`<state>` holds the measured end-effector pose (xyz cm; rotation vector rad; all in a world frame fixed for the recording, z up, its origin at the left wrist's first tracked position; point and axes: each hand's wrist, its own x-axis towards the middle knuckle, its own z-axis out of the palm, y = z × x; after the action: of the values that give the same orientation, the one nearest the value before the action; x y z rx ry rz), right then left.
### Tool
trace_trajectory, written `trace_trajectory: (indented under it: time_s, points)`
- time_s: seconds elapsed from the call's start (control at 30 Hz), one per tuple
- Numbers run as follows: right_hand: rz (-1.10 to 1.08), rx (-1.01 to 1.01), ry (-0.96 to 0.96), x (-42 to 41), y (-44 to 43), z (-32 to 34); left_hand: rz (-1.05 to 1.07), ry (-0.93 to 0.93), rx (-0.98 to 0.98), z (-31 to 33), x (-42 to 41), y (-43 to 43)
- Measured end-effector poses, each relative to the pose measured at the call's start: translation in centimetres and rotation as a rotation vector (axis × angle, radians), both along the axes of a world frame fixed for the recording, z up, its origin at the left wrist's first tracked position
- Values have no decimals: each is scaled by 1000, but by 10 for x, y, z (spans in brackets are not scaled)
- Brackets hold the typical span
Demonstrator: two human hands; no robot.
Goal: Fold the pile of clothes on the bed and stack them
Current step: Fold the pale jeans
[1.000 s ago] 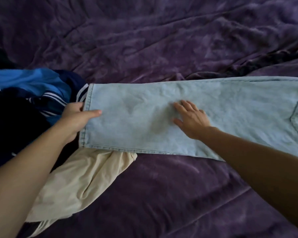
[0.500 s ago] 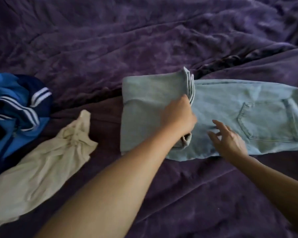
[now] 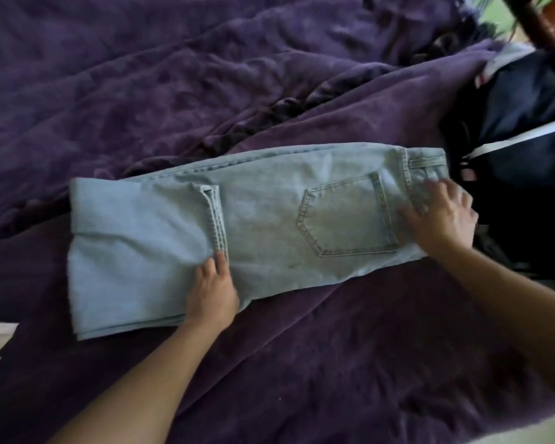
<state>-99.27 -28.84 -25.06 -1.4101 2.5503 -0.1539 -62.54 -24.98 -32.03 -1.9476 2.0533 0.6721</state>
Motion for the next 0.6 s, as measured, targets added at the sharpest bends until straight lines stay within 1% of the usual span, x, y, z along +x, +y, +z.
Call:
trace_trajectory:
  time_s: [0.03,0.1,0.17,0.23,0.33,0.43,0.47,0.53,0.6]
  points:
    - [-155,71,-95,-20,-6,0,4,-9,1,-4,-2,-1]
    - [-381,144,-383,-45,-12,-1,3,-20,7,-11,-2,-3]
    - [-455,125,-614,-56,-13,4,4,-12,18,-15,1,-4]
    - [-407,93,-719,-54,-12,20,17,-6,47,-15,3,-5]
    - [-170,6,-742,-32,-19,68,78,14,127,-5,3,-10]
    - [128,-2,-633,26,-33,114,147,51,184,13,3,-12]
    - [210,23,-582,50,-39,121,175,89,187,20,5,-12]
    - [324,117,-499,105,-52,119,282,233,173,34,12,-8]
    - [432,244,-414,164,-64,98,370,334,113,42,25,1]
